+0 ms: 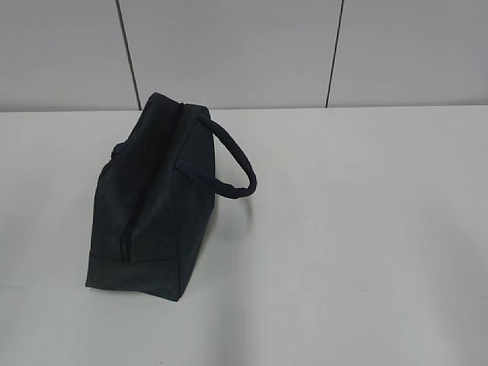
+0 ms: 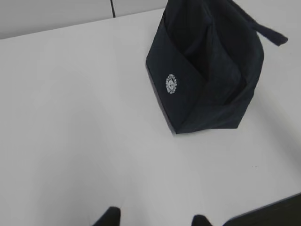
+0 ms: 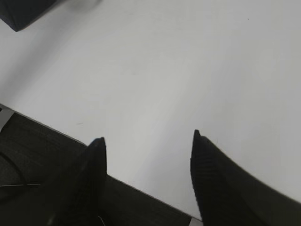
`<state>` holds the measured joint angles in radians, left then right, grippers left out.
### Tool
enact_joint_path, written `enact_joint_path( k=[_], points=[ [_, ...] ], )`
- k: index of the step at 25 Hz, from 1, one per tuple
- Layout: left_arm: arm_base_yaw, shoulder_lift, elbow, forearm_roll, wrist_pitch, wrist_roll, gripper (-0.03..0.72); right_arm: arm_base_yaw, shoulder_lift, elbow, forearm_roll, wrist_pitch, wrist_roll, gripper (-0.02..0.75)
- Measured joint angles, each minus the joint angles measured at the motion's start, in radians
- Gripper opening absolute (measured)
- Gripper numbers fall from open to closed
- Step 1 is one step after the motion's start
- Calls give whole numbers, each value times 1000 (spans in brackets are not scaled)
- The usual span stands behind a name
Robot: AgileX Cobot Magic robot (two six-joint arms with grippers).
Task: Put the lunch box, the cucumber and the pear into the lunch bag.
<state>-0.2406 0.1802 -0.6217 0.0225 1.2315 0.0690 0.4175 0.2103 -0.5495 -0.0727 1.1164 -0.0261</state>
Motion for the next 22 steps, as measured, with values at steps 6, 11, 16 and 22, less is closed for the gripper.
enact_joint_path(
  k=[6,11,16,22],
  points=[
    [0,-125,11,13,42,-1,283,0,-166,45,10,14,-2,444],
    [0,-193,43,16,32,-3,280,0,-226,46,12,20,10,444],
    [0,-194,80,-5,-83,-3,279,0,-226,47,17,23,16,444],
    [0,-194,92,-14,-109,-3,276,0,-226,54,19,24,18,444]
  ],
)
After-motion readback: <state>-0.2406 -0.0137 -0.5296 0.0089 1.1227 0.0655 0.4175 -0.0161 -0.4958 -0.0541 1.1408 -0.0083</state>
